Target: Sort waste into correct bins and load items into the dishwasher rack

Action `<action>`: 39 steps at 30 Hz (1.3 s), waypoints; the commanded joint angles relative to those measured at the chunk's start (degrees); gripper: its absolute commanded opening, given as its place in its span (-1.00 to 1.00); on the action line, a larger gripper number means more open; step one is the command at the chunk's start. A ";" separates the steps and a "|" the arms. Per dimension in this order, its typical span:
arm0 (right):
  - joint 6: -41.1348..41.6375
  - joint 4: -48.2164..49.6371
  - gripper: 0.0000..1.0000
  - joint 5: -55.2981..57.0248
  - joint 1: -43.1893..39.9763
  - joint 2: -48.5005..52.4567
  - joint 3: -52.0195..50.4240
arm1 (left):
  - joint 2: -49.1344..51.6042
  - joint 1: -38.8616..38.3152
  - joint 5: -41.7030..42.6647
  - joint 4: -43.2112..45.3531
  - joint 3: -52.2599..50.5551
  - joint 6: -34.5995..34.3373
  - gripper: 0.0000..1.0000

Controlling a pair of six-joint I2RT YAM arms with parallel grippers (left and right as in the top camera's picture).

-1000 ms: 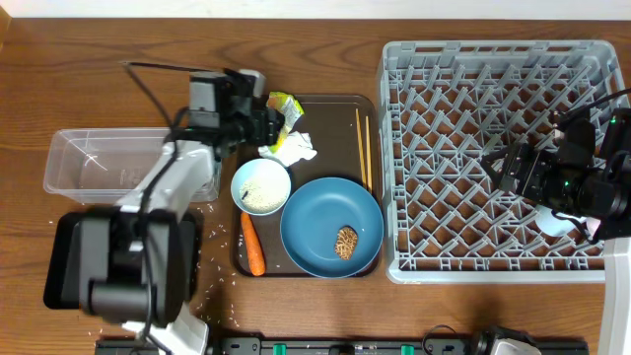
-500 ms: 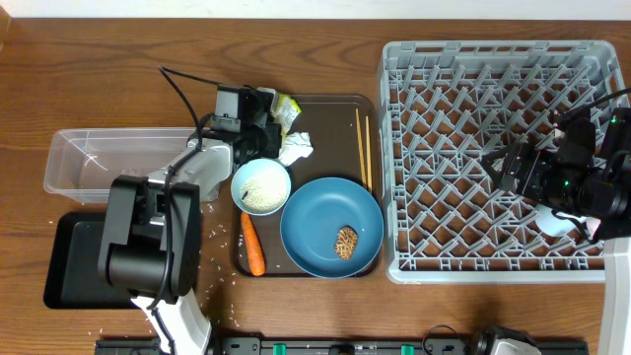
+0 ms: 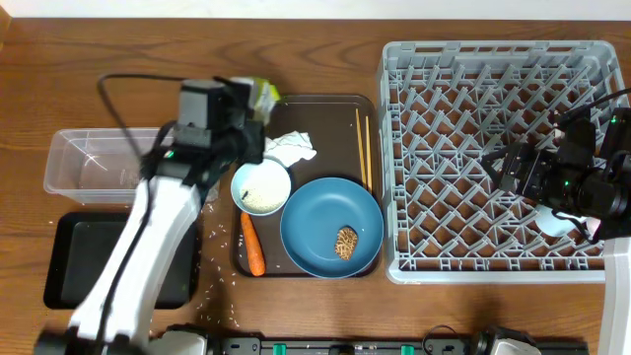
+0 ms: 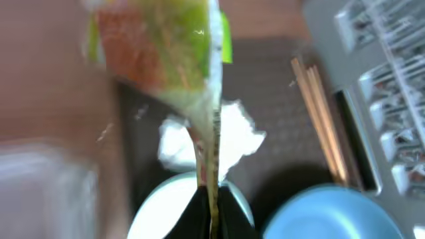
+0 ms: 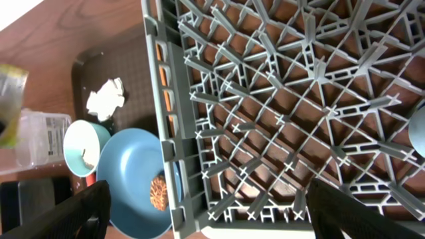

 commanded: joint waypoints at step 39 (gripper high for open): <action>-3.21 -1.77 0.79 0.44 0.33 -0.04 0.17 | -2.67 5.14 -6.62 2.08 1.01 -16.44 0.09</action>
